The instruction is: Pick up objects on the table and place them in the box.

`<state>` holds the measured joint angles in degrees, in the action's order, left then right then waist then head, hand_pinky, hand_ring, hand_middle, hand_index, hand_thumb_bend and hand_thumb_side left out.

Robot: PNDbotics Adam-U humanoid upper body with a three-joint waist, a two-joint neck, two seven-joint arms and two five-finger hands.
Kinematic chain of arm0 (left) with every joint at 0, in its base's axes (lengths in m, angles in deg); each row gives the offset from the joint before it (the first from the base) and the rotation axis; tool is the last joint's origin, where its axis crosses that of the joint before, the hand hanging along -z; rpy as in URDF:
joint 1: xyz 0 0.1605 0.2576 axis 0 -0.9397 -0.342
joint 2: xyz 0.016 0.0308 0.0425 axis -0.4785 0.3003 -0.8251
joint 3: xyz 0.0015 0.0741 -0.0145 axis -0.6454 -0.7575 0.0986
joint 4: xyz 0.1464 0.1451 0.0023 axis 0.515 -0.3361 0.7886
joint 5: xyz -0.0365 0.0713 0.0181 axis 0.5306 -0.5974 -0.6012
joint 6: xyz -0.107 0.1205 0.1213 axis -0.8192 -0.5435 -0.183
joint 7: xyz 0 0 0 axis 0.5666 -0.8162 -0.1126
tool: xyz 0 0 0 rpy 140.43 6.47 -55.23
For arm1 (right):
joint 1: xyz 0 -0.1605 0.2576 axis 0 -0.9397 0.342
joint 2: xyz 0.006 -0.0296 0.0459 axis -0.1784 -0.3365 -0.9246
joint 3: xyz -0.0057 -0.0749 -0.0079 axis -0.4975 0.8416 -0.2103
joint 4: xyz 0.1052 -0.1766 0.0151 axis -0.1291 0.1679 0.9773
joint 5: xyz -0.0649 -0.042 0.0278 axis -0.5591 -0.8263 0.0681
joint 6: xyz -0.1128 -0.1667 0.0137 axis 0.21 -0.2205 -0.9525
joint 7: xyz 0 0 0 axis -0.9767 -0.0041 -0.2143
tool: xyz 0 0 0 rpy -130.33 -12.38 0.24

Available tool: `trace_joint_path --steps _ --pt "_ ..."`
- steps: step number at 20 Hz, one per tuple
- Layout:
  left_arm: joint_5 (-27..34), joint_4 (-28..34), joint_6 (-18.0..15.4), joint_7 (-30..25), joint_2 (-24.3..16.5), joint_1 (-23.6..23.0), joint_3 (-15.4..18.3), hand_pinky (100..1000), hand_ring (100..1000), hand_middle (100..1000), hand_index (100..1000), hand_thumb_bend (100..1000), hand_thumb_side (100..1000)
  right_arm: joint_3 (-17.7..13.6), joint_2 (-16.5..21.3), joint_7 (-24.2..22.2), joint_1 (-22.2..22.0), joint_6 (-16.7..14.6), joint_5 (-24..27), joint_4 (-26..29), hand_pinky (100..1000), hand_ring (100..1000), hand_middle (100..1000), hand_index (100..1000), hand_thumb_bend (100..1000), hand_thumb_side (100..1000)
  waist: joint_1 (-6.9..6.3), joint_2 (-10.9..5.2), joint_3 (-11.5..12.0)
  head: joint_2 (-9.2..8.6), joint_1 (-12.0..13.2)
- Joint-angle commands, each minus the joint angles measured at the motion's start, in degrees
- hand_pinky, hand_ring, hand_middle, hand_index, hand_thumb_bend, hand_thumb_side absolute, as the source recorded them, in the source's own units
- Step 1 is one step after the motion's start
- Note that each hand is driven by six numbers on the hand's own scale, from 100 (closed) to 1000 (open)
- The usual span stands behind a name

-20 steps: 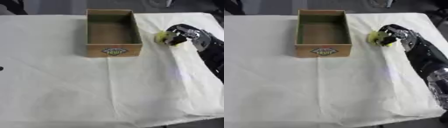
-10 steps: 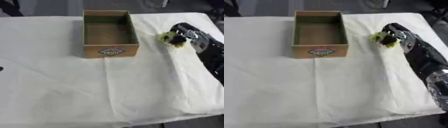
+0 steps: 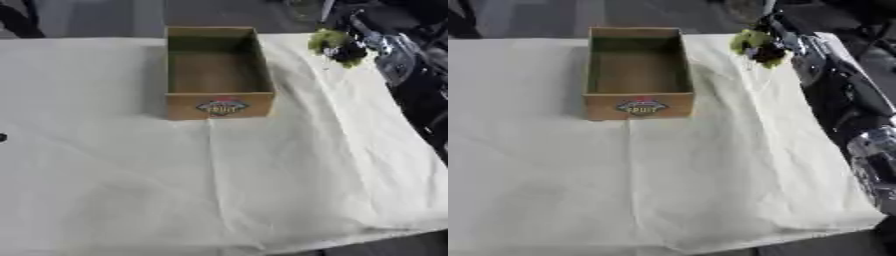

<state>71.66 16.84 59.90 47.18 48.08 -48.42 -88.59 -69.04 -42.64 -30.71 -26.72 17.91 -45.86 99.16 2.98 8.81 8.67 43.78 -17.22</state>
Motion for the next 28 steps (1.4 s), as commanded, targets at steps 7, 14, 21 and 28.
trace_joint_path --steps 7,14,21,28 --pt "0.5 1.1 -0.1 -0.6 -0.7 0.9 -0.2 618 773 582 739 333 586 1.7 -4.9 -2.4 5.4 -1.8 -3.0 0.9 185 326 343 496 145 374 -0.42 -0.75 2.0 0.33 -1.0" --pt "0.6 1.3 -0.1 -1.0 -0.4 1.7 -0.6 617 773 581 739 335 584 2.7 -9.6 -3.2 8.2 -3.1 -6.4 1.1 201 341 358 509 100 243 -0.34 -0.13 4.4 0.33 -2.0" --pt "0.8 1.5 0.0 -1.3 -0.1 2.4 -0.9 617 773 581 738 338 583 3.2 -13.3 -3.7 8.7 -3.7 -8.9 -0.1 246 384 399 548 100 258 -0.18 0.47 6.4 0.28 -2.8" --pt "0.8 1.6 0.0 -1.3 0.0 2.7 -0.8 618 772 580 738 340 582 3.1 -15.4 -4.6 7.8 -4.1 -11.7 -2.2 519 669 638 760 208 293 -0.24 0.79 6.9 0.08 -3.0"
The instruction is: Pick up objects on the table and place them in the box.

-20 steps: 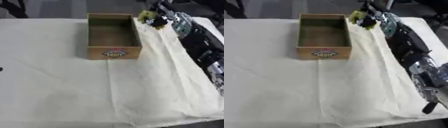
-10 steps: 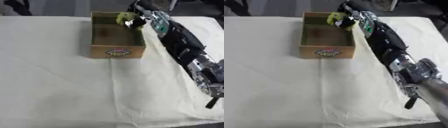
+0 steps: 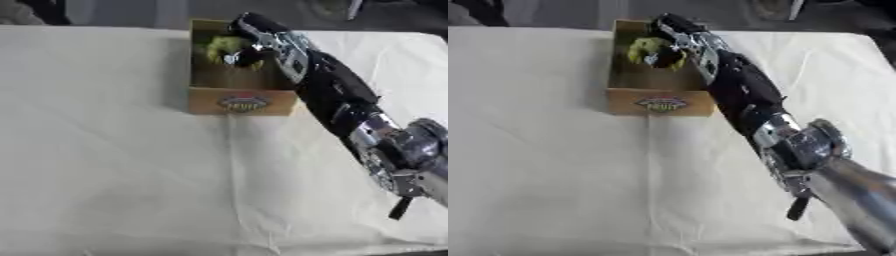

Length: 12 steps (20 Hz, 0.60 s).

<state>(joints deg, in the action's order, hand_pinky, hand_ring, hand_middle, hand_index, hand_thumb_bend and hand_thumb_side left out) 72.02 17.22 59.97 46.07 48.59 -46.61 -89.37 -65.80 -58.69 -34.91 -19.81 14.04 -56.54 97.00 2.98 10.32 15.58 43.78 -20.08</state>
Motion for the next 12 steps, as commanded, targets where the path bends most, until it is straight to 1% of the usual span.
trace_joint_path --steps 1,3,4,5,6,8,9,12 --pt "0.5 1.3 -0.1 -0.1 -0.5 0.9 -0.1 618 772 580 738 340 582 -0.2 0.6 -0.4 0.8 -0.2 -1.3 -0.2 529 686 653 769 217 293 -0.26 -0.72 0.0 0.06 -0.2" --pt "0.5 1.3 -0.1 -0.1 -0.5 0.8 0.0 617 772 580 738 341 582 -0.3 0.6 -0.5 0.6 -0.4 -1.5 -0.4 594 751 724 822 290 285 -0.29 -0.74 -0.1 0.06 -0.2" --pt "0.5 1.3 -0.1 -0.1 -0.5 0.8 0.0 617 772 580 738 341 581 -0.3 0.7 -0.6 0.5 -0.6 -1.6 -0.5 651 794 767 854 362 266 -0.31 -0.77 -0.2 0.07 -0.2" --pt "0.5 1.3 -0.1 -0.1 -0.5 0.8 0.0 617 772 580 738 341 581 -0.3 0.7 -0.9 0.5 -0.7 -1.6 -0.6 682 819 793 870 395 252 -0.33 -0.81 -0.3 0.05 -0.2" --pt "0.5 1.3 -0.1 -0.1 -0.5 0.8 0.0 617 772 580 738 342 580 -0.3 0.8 -1.1 0.4 -0.9 -1.7 -0.7 738 866 835 895 448 347 -0.35 -0.85 -0.3 0.03 -0.1" --pt "0.5 1.3 -0.1 -0.1 -0.6 0.7 0.0 618 772 580 738 342 580 -0.4 1.0 -1.4 0.3 -1.1 -1.5 -0.7 780 902 868 916 458 424 -0.4 -0.96 -0.6 0.03 -0.1" --pt "0.5 1.2 -0.1 0.0 -0.6 0.7 0.1 618 772 580 738 342 580 -0.5 1.1 -1.4 0.3 -1.2 -1.4 -0.7 783 905 870 918 460 431 -0.43 -1.02 -0.7 0.08 -0.1" --pt "0.5 1.2 -0.1 0.0 -0.6 0.5 0.1 617 771 579 738 344 579 -0.6 1.5 -1.6 0.4 -1.3 -0.9 -0.6 783 904 869 917 457 413 -0.46 -1.22 -1.0 0.19 0.1"
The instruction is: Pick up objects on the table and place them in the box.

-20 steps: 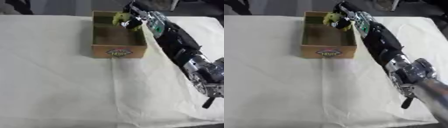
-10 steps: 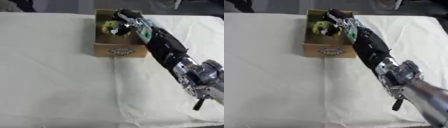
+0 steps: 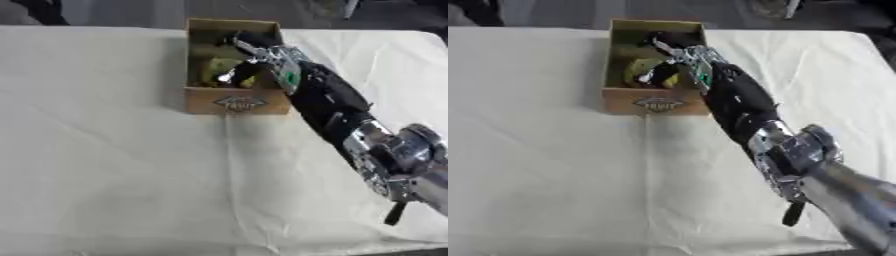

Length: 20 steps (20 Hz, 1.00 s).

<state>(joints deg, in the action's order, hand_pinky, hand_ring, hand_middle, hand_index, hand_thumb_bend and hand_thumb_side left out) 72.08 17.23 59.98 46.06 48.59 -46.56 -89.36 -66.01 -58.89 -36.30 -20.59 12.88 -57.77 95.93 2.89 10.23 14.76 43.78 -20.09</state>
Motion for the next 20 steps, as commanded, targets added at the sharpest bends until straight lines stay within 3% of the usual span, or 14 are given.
trace_joint_path --steps 1,7,14,20 --pt "0.4 1.2 -0.1 0.1 -0.6 0.4 0.1 617 771 579 738 344 579 -0.4 2.0 -0.2 1.2 -0.1 0.6 0.7 784 904 868 917 455 401 -0.37 -1.21 -0.3 0.25 0.2" --pt "0.3 1.0 -0.1 0.3 -0.9 -0.1 0.4 618 771 579 737 347 580 -0.5 6.6 0.2 0.7 -0.2 4.4 3.4 768 893 854 909 438 321 -0.11 -1.71 -1.5 0.34 0.8" --pt "0.0 0.7 -0.1 0.7 -1.2 -0.8 0.7 617 771 578 737 349 580 -1.5 11.6 3.1 -0.4 3.2 8.6 4.5 742 876 832 899 359 220 0.14 -2.22 -3.7 0.34 1.7" --pt "-0.2 0.6 -0.1 1.1 -1.6 -1.4 1.1 617 771 578 737 350 582 -3.4 17.2 10.2 -3.4 7.9 14.0 3.6 670 820 766 871 233 221 0.43 -2.42 -5.7 0.34 2.9"
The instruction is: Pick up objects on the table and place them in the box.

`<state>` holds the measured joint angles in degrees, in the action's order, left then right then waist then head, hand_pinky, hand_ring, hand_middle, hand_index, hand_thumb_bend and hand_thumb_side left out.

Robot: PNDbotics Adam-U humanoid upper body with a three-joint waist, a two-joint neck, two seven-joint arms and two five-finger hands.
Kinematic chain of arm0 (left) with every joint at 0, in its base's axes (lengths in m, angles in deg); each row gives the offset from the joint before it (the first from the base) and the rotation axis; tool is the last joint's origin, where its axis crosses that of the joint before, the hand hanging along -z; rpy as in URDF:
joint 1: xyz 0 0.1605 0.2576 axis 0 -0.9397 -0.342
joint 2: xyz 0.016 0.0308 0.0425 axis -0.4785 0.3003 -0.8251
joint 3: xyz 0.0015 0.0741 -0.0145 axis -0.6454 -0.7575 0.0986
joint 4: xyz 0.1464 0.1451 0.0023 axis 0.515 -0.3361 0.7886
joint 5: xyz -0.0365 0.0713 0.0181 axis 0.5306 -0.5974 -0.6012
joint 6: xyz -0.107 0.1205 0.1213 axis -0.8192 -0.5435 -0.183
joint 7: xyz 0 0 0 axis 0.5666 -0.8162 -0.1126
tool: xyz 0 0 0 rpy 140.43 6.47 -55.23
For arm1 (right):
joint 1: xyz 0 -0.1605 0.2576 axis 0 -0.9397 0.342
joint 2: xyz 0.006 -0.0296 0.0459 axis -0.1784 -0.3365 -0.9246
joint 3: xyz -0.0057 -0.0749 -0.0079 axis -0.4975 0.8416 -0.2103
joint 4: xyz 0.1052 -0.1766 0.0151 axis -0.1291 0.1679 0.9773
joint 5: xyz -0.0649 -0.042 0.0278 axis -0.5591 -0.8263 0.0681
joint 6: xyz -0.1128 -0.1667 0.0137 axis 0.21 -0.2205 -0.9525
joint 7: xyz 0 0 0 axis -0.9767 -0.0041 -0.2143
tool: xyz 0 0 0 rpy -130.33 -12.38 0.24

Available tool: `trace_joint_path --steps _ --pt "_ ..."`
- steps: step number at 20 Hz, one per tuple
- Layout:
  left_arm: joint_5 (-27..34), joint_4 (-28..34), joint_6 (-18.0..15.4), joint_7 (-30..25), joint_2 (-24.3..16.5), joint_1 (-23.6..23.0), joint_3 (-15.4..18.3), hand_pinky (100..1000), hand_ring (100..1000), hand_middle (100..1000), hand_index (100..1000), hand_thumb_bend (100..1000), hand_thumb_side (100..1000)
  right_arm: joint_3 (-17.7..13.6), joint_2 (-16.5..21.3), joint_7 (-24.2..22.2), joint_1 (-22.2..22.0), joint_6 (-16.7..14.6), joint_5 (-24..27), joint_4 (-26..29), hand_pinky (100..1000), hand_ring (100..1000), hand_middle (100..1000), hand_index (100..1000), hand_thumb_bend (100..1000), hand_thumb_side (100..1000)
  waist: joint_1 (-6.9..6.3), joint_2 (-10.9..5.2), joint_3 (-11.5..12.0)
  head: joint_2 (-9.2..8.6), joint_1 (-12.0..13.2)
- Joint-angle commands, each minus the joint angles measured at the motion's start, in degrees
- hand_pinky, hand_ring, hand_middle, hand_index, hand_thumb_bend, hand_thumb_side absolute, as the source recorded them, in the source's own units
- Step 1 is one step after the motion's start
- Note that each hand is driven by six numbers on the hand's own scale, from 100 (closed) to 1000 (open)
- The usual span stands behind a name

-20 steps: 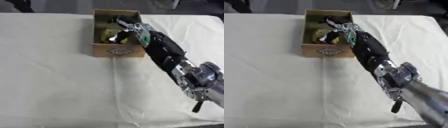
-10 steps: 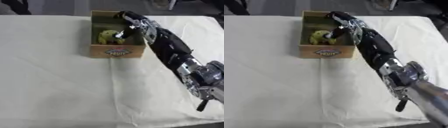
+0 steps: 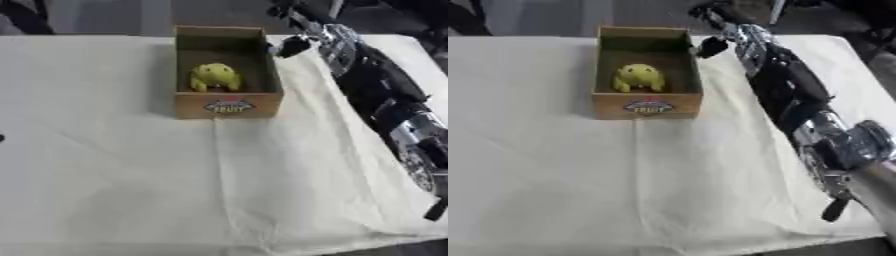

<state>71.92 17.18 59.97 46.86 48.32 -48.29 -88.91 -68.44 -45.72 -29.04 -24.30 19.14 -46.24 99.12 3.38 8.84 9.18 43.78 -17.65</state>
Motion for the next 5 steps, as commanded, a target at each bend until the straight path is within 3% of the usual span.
trace_joint_path --steps 1,5 --pt "-0.1 0.6 -0.1 0.4 -1.4 0.3 0.7 617 771 578 737 350 581 -1.1 4.9 4.3 -0.3 2.4 3.3 0.0 655 809 754 862 200 227 -0.02 -1.05 -0.5 0.34 0.6" --pt "-0.2 0.6 -0.1 0.5 -1.5 0.1 0.9 617 771 578 737 350 582 -1.7 7.8 8.1 -3.0 4.4 6.4 -1.8 626 788 726 850 149 225 0.02 -1.13 -1.5 0.34 1.1"
